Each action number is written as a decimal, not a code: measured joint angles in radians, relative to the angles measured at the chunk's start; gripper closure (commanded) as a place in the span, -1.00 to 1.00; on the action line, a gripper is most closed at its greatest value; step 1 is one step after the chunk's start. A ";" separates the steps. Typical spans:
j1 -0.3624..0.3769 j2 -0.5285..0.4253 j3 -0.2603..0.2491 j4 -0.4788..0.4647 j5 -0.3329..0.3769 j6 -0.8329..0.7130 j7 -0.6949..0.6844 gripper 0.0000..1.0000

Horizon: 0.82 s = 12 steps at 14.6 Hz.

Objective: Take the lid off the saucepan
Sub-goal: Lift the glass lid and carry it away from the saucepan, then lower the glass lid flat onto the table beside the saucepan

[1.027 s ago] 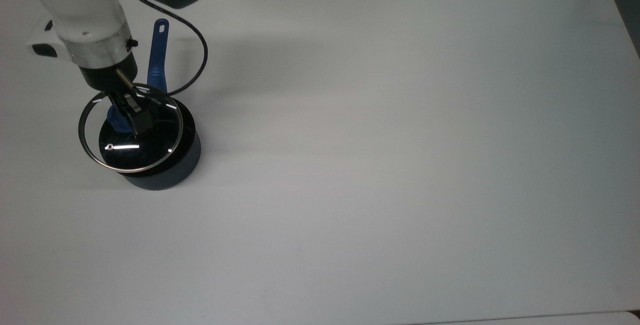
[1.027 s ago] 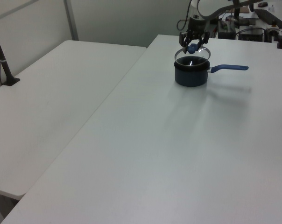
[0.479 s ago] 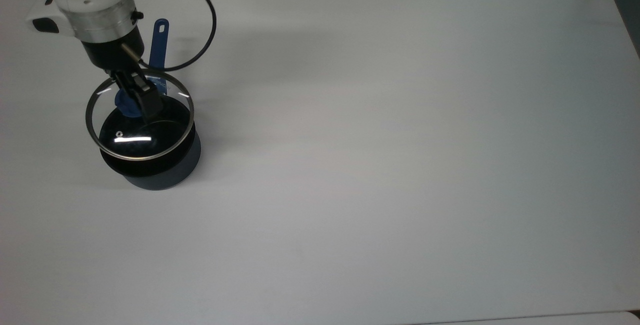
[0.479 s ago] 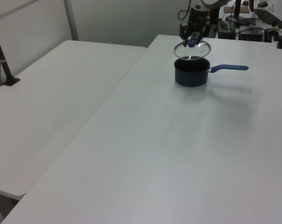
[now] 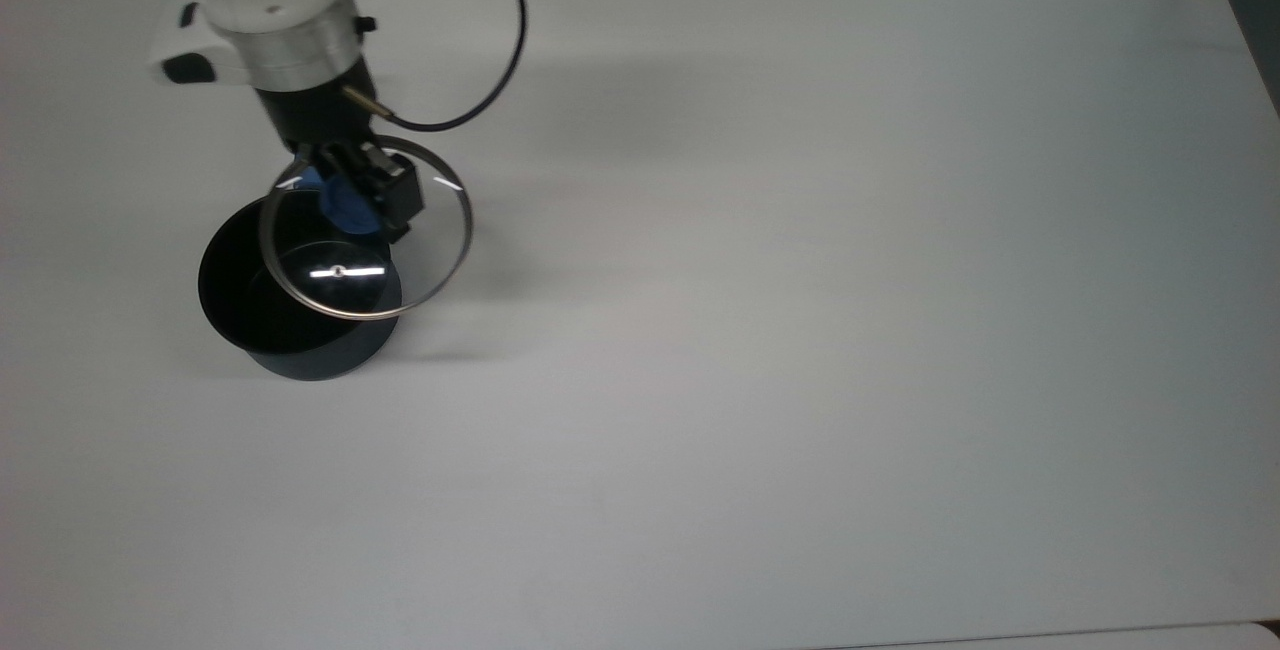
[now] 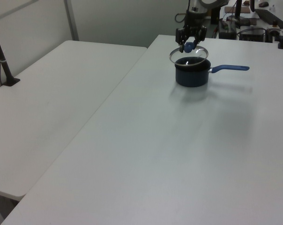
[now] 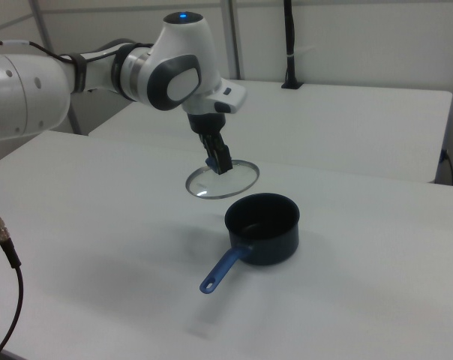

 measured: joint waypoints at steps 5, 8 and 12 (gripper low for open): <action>0.116 -0.080 0.012 -0.133 0.001 -0.002 -0.009 -0.08; 0.184 -0.185 0.016 -0.280 0.001 -0.002 -0.030 -0.09; 0.220 -0.212 0.064 -0.401 0.001 0.031 -0.048 -0.17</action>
